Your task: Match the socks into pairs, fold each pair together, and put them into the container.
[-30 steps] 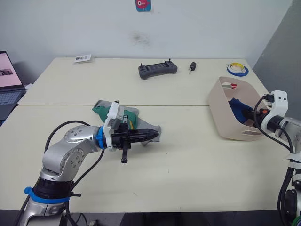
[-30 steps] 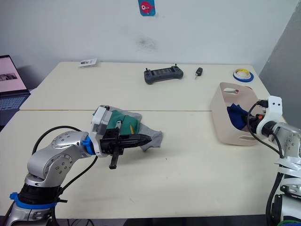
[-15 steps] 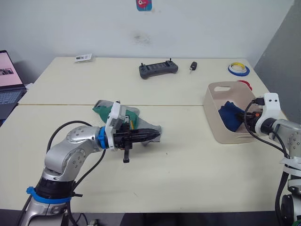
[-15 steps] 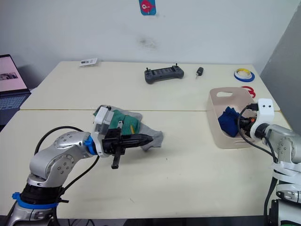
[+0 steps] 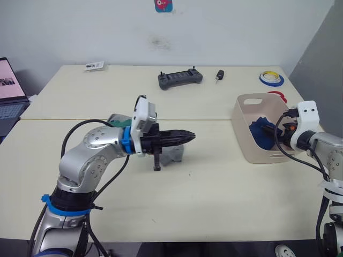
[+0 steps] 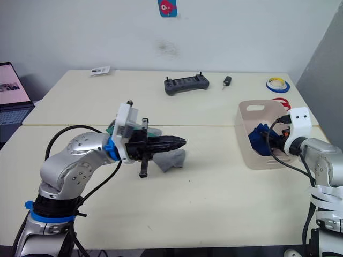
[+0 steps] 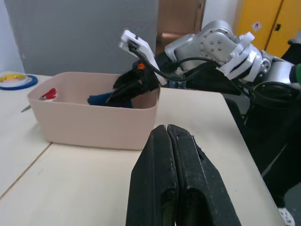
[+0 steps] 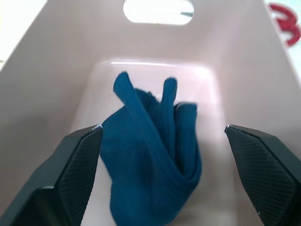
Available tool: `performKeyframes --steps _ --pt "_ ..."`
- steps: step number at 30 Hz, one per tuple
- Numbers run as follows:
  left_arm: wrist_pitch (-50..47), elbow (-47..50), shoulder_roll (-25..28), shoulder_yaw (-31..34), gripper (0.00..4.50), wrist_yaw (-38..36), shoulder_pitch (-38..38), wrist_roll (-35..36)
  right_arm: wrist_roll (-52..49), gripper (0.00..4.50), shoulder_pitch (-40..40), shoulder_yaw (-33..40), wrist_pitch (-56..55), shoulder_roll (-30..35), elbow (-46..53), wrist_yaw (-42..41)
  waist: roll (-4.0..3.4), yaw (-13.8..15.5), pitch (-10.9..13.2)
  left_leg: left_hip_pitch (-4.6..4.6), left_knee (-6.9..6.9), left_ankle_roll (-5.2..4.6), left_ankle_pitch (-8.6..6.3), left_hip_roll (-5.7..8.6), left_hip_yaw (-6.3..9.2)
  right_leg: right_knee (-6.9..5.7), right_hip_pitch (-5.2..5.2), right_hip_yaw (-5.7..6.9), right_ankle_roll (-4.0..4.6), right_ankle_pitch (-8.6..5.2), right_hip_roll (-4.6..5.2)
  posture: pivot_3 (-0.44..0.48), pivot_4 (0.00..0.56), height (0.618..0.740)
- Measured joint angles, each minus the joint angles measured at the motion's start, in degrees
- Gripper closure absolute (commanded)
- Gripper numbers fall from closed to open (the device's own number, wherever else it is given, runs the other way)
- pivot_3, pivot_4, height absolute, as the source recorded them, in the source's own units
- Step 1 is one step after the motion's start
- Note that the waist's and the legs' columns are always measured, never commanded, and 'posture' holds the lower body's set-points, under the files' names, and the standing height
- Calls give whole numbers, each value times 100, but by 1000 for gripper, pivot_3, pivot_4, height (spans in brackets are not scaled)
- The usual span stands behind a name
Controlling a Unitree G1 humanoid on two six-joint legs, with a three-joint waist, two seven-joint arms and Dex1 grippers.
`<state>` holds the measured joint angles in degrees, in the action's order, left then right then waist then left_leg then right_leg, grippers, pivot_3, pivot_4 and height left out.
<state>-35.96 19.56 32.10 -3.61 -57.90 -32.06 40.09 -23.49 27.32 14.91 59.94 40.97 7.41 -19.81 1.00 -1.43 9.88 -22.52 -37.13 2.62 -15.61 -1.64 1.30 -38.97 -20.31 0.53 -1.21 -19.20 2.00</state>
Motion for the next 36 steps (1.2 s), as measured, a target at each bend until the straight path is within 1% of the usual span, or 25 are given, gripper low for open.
performKeyframes --steps 4,7,8,9,10,13,16,18,20,25,29,32,36 --pt "-14 13 -307 -251 4500 211 -282 -72 149 30 -148 -200 -218 315 334 -238 0 6 0 -3 -2 0 0 0 1 1 0 1 0 0 0 0 150 740" --pt "-8 -3 -418 -425 4500 253 -362 -212 132 30 -276 -308 -300 651 615 -671 0 5 0 -2 -2 1 0 0 1 1 0 1 -1 0 -1 0 150 740" --pt "-5 -16 -467 -468 4500 277 -378 -244 129 404 -333 -321 -347 765 677 -818 0 5 0 -3 -3 1 0 0 1 0 1 2 -1 0 -2 0 150 740" --pt "-2 -49 -534 -524 4500 314 -408 -290 107 627 -380 -337 -382 905 740 -1021 0 8 0 -2 -4 1 0 0 2 0 1 2 -1 0 -2 0 150 740" --pt "3 -78 -564 -547 4500 339 -429 -320 70 963 -380 -341 -408 957 770 -1136 0 1 0 -2 -5 0 0 0 1 0 1 2 -1 0 -2 0 150 740" --pt "54 -160 -598 -600 4500 349 -474 -465 20 2072 -375 -446 -507 1094 745 -1453 0 -8 0 7 -5 0 0 -1 2 -2 6 1 -1 0 -4 0 150 740" --pt "91 -237 -743 -716 4500 367 -494 -584 103 3099 -285 -755 -730 1146 388 -1722 1 -3 1 4 -11 0 1 0 2 -3 7 1 -1 0 -4 0 150 740" --pt "102 -255 -838 -777 4500 369 -578 -637 233 3872 -98 -1002 -919 1135 20 -1843 1 -7 2 0 -16 0 1 1 1 -3 5 0 -1 0 -3 0 150 740" --pt "133 -264 -859 -796 4500 354 -645 -676 424 4455 139 -1209 -1175 1124 -406 -1920 1 -11 2 1 -17 0 1 0 -1 -2 5 -2 -1 0 -3 0 150 740" --pt "149 -379 -889 -846 4500 339 -649 -787 999 4455 738 -1621 -1926 1071 -1785 -2068 0 -6 2 -1 -18 1 1 -1 0 -1 4 1 -1 0 -3 0 150 740" --pt "165 -382 -898 -848 4500 330 -646 -851 1416 4455 966 -1912 -2348 1062 -2586 -2306 0 -3 2 -7 -25 1 1 -1 0 0 3 2 -1 0 -1 0 150 740" --pt "167 -381 -897 -848 4500 328 -630 -875 1670 4455 1039 -2059 -2567 1055 -2870 -2429 0 -4 2 -10 -42 1 1 -3 2 -3 5 4 -1 0 -1 0 150 740" --pt "167 -378 -893 -847 4500 326 -565 -878 1833 4455 1117 -2068 -2710 975 -3046 -2481 0 -5 3 -15 -66 1 1 -3 6 -11 9 5 -12 7 -1 0 150 740"
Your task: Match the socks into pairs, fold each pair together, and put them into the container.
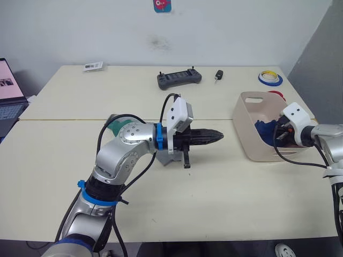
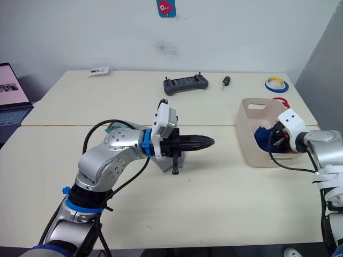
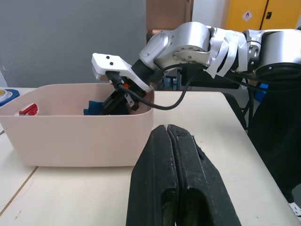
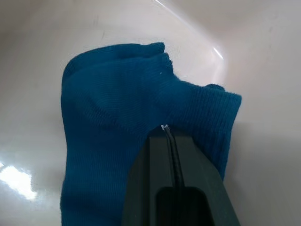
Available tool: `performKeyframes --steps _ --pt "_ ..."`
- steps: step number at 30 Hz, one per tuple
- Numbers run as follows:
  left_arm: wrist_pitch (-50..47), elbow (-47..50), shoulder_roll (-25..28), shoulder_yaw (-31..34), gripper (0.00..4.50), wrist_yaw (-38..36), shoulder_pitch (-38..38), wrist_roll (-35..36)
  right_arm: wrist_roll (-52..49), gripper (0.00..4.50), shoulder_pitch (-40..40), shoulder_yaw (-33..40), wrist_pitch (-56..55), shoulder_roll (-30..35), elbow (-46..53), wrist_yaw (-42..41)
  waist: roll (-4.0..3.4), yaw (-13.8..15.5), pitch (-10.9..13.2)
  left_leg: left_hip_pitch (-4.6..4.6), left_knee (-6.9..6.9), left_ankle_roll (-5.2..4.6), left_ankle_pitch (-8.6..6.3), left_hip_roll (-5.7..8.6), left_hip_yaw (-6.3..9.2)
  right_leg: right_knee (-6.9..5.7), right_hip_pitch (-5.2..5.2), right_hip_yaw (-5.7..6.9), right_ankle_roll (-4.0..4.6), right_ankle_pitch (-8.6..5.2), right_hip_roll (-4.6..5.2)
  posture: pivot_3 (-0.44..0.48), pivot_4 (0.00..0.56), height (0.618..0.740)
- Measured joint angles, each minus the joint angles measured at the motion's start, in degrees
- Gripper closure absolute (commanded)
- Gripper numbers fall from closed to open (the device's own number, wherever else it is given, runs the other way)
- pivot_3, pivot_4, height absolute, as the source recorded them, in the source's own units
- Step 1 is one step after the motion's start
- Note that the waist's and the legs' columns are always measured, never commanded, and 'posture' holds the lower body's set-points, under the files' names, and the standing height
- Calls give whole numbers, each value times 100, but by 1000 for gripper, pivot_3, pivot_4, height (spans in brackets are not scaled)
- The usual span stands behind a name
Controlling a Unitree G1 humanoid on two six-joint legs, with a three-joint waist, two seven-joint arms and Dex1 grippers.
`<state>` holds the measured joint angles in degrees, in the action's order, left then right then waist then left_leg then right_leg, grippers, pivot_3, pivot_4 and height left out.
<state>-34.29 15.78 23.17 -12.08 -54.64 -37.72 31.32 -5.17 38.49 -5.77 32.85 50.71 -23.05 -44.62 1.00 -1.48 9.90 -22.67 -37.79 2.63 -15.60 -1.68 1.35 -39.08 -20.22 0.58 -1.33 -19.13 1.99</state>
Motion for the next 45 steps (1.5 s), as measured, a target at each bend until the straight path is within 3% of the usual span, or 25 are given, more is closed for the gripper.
performKeyframes --steps 7,17,21,26,32,38,41,45 --pt "5 3 26 3 4500 -30 43 -2 -91 4455 20 156 200 -130 393 -36 -1 4 0 -11 -9 0 0 3 0 4 -4 -1 -8 5 2 0 150 740" --pt "261 -26 368 154 4500 -357 315 8 -607 4455 -596 952 920 -46 2154 -37 -5 15 3 -13 -9 -1 -1 3 1 4 -5 1 -8 5 4 0 150 740" --pt "513 -142 659 593 4500 -462 623 13 -1014 4455 -1396 1900 814 -101 3361 8 -5 32 3 -13 -4 -2 -1 -1 5 7 -5 4 -8 5 3 0 150 740" --pt "783 -413 963 1172 4500 -471 1042 8 -1846 4455 -2506 2608 888 -943 5337 298 -6 19 3 -10 -6 -2 -2 -1 6 0 -2 4 -9 5 3 0 150 740" --pt "1107 -652 1315 1899 4500 -332 1754 -57 -2178 4455 -3335 2233 965 -1710 6768 992 -7 17 3 -10 -2 -6 -4 0 7 3 -4 4 -9 5 4 0 150 740" --pt "1596 -930 1380 2526 4500 119 2493 -391 -1729 4455 -4112 1267 109 -1865 6848 962 -8 15 2 -5 -4 -22 -13 1 6 1 -4 3 -10 5 7 0 150 740" --pt "1957 -1230 1416 2594 3613 165 2897 -642 -1632 4500 -4402 1222 -442 -1846 6683 767 -7 15 2 -4 -3 -23 -14 0 6 3 -3 4 -10 5 6 0 150 740" --pt "2230 -1672 1668 2832 2351 31 3327 -719 -1704 3592 -4940 1257 -819 -1708 6405 316 -6 15 2 -4 -2 -27 -16 -2 6 3 -3 3 -10 5 12 0 150 740"
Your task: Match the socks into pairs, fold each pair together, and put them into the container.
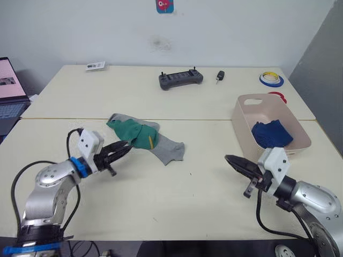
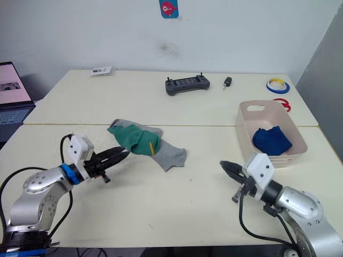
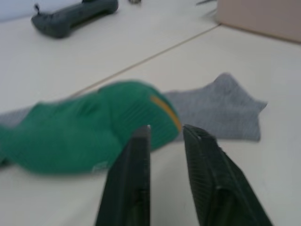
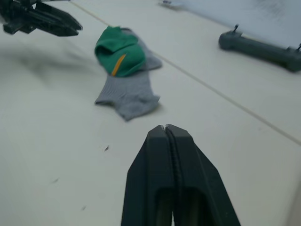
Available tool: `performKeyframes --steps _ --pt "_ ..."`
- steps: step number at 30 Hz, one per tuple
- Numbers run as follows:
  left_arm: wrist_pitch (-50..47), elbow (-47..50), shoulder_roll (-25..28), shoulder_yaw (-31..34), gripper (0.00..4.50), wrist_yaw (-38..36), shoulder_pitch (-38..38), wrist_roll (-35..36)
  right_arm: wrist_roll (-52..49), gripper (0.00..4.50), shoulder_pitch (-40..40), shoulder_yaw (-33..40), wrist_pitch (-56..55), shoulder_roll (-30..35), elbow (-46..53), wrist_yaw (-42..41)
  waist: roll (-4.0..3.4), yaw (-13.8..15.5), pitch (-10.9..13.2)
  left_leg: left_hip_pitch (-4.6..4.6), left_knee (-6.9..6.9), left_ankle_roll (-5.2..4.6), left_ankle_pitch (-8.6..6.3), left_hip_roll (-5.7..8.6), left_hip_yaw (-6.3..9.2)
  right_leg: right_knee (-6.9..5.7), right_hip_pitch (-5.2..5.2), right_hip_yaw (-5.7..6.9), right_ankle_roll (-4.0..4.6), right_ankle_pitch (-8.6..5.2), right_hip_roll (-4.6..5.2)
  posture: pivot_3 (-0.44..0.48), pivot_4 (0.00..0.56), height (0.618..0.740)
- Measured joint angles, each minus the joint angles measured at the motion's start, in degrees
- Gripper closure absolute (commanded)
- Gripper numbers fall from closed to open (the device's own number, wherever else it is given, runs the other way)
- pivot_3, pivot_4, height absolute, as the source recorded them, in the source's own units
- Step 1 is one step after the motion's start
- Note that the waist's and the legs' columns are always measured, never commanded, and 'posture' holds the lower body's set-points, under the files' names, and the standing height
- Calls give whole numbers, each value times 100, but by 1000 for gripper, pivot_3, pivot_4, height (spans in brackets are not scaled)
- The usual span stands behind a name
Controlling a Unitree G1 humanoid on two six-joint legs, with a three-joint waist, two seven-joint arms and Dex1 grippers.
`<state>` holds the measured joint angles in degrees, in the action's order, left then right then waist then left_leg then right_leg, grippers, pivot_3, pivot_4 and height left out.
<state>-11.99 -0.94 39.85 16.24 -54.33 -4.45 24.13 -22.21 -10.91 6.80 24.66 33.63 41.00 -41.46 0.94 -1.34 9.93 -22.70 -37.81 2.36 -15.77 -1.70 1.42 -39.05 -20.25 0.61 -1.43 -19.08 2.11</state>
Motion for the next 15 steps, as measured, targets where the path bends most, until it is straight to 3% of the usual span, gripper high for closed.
performKeyframes --steps 7,10,15 --pt "87 -169 177 362 146 -245 617 133 -14 1111 -149 -34 -389 278 -153 -449 1 -3 -1 4 1 -2 -1 -5 2 -1 2 1 0 0 5 0 150 740" --pt "-39 39 177 506 0 -195 738 280 34 105 171 -281 -390 420 -347 -554 4 -6 -2 5 0 -2 -1 -5 1 -2 3 0 0 0 5 0 150 740" --pt "-482 683 196 584 0 -155 1063 564 184 45 876 -714 -299 615 -680 -652 4 -15 -2 4 1 -3 -2 -6 2 -1 2 0 1 0 6 0 150 740"
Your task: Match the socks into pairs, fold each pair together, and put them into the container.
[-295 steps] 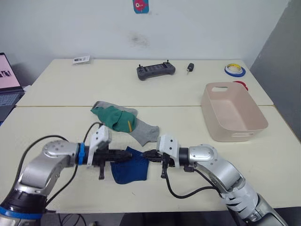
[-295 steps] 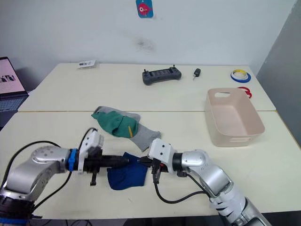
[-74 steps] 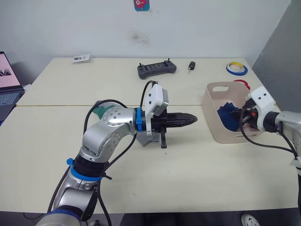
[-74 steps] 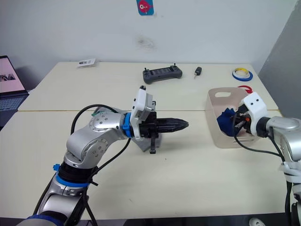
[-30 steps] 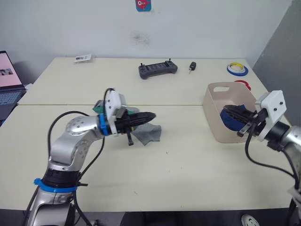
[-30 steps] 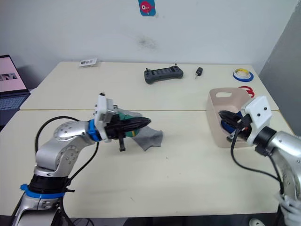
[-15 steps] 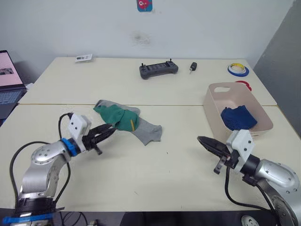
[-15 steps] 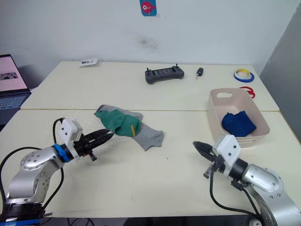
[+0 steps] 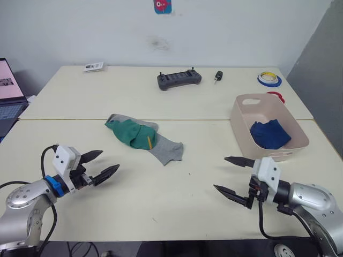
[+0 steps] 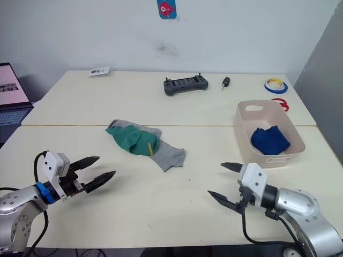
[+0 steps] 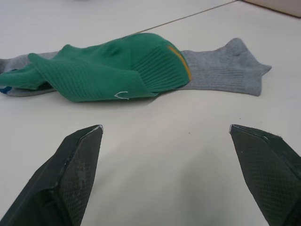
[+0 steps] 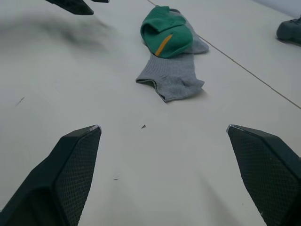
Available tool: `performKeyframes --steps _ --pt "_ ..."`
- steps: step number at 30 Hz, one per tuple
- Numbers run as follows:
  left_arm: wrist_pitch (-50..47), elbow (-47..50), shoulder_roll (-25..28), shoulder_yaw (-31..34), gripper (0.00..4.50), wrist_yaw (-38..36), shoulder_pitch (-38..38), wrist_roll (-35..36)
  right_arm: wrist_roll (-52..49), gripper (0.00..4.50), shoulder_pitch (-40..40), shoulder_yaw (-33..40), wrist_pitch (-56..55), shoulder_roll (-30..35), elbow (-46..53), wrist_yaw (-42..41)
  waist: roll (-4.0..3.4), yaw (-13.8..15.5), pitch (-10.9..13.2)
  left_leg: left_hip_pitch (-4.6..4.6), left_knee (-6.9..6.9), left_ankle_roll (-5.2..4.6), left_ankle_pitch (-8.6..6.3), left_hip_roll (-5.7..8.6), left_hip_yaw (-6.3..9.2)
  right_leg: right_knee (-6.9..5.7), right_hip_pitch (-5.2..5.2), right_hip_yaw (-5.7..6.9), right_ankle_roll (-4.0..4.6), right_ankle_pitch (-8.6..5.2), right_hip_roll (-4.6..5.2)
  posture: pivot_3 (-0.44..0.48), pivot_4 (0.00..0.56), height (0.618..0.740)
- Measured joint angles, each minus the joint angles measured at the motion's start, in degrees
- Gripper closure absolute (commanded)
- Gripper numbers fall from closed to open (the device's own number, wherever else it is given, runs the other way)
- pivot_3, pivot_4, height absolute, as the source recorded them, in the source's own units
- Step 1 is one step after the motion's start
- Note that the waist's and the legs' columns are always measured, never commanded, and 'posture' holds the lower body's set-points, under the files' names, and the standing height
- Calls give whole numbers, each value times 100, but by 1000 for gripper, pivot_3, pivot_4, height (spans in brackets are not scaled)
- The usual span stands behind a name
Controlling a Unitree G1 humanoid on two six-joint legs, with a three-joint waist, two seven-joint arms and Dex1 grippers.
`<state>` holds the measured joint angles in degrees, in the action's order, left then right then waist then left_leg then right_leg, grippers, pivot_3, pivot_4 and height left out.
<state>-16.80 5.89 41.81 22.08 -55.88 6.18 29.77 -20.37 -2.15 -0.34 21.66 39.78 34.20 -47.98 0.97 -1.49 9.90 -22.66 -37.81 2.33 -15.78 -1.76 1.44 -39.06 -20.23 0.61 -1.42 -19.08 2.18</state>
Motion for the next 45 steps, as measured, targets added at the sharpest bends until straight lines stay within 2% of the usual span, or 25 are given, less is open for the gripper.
performKeyframes --steps 4,8,13,17,28,31,32,33,42,45 --pt "-443 531 191 25 0 -109 126 298 427 45 927 -627 103 -62 -362 63 0 -11 0 3 0 0 0 -1 2 -3 -1 -1 1 0 -2 0 150 740" --pt "-474 794 449 48 0 -509 254 402 1132 45 2300 -1662 251 -588 -1215 90 -4 -40 3 6 3 0 0 0 1 -5 -7 -7 3 1 -7 0 150 740" --pt "-233 676 470 -13 0 -882 172 380 1675 45 3178 -2386 348 -1209 -2068 150 -3 9 2 -5 1 0 0 5 2 -2 -12 0 4 0 -4 0 150 740" --pt "-191 656 515 -267 0 -1051 -128 360 2236 45 3894 -3080 10 -1709 -3233 56 -2 6 1 -3 -2 0 0 7 2 -7 -11 3 5 1 -8 0 150 740" --pt "-128 577 559 -464 0 -1241 -313 265 2720 45 4674 -3296 -1017 -2275 -5132 -279 -2 -36 2 -2 -3 -1 0 -1 -2 -38 -33 -5 8 1 -7 0 150 740" --pt "-126 577 559 -486 0 -1247 -315 258 2762 638 4801 -3280 -1151 -2404 -5424 -316 -3 -36 2 -2 -3 -1 0 -1 -3 -40 -33 -6 8 1 -7 0 150 740" --pt "-121 577 559 -487 0 -1250 -314 256 2775 1054 4840 -3270 -1172 -2493 -5551 -318 -2 -38 1 -1 -2 -1 0 -1 -3 -41 -33 -7 8 0 -7 0 150 740" --pt "-116 577 559 -488 0 -1252 -313 255 2781 1223 4847 -3264 -1178 -2533 -5598 -318 -3 -37 1 0 -3 -1 0 -1 -3 -42 -33 -6 8 0 -7 0 150 740" --pt "-5 570 558 -489 0 -1322 -179 250 2832 4368 4871 -3249 -1214 -2846 -5921 -355 -3 -35 2 3 -2 -2 0 -1 -3 -47 -34 -7 8 0 -7 0 150 740" --pt "-5 514 559 -476 0 -1343 -192 268 2818 4445 4757 -3208 -1114 -2832 -5758 -406 -3 -34 2 2 -2 -2 -1 -1 -3 -46 -34 -8 8 0 -7 0 150 740"
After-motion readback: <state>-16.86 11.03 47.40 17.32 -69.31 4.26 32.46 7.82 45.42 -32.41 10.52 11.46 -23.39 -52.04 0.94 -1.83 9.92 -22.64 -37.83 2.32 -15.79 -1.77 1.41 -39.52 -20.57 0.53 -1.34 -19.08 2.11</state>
